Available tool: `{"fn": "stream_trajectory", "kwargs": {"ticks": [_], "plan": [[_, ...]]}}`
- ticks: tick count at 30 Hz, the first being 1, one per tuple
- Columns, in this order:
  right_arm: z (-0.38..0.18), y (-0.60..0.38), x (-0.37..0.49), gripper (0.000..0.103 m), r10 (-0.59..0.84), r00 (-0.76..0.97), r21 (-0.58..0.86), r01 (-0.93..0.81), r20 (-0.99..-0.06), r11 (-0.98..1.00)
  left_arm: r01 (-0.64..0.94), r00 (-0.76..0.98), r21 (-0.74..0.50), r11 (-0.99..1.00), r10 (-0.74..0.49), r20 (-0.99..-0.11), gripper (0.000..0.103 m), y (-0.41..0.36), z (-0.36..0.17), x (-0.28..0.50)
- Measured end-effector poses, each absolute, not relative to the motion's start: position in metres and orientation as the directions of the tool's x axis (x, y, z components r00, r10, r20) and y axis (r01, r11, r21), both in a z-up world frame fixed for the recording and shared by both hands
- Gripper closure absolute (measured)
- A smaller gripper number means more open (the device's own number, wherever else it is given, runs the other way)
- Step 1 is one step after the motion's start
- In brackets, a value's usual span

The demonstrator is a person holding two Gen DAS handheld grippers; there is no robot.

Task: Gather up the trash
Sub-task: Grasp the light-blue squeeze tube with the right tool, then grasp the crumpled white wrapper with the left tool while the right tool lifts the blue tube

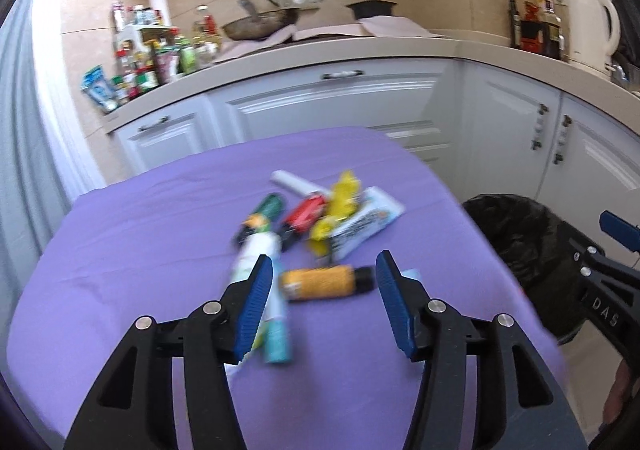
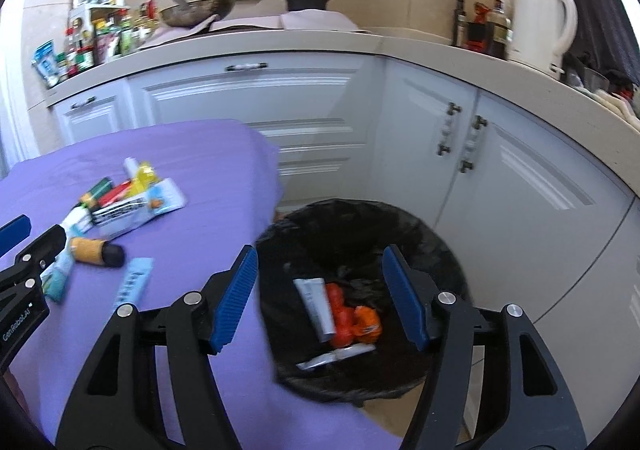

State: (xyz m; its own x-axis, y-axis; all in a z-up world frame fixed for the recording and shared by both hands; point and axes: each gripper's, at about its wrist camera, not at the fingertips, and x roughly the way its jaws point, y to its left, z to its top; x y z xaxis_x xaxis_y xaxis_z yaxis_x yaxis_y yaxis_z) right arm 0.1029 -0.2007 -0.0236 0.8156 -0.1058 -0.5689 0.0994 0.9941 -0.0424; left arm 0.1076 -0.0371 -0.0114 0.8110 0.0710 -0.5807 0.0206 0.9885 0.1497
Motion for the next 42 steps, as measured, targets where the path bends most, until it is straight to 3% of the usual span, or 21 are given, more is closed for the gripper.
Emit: {"fn": "stream_trajectory", "kwargs": {"ticks": [20,26,29,42], "plan": [[-0.047,-0.09,0.109,0.04,0.033,0.748,-0.093,-0.126,-0.663,0.988,-0.169,0.748,0.124,0.978,0.209,-0.63,0.038,0.077,-0.03,0.083],[-0.061,-0.085,0.116,0.064,0.037,0.697,-0.09,-0.144,-0.716,0.985,-0.16,0.736,0.109,0.981,0.192,-0.65,0.035,0.084,-0.036,0.082],[-0.063,-0.082,0.116,0.086,0.045,0.692,-0.092,-0.16,-0.72,0.983,-0.153,0.737,0.095,0.984,0.178,-0.652,0.034,0.084,-0.036,0.081],[-0.055,-0.097,0.104,0.088,0.049,0.719,-0.069,-0.135,-0.693,0.988,-0.056,0.75,0.088,0.995,0.1,-0.654,0.035,0.058,-0.038,0.074]]}}
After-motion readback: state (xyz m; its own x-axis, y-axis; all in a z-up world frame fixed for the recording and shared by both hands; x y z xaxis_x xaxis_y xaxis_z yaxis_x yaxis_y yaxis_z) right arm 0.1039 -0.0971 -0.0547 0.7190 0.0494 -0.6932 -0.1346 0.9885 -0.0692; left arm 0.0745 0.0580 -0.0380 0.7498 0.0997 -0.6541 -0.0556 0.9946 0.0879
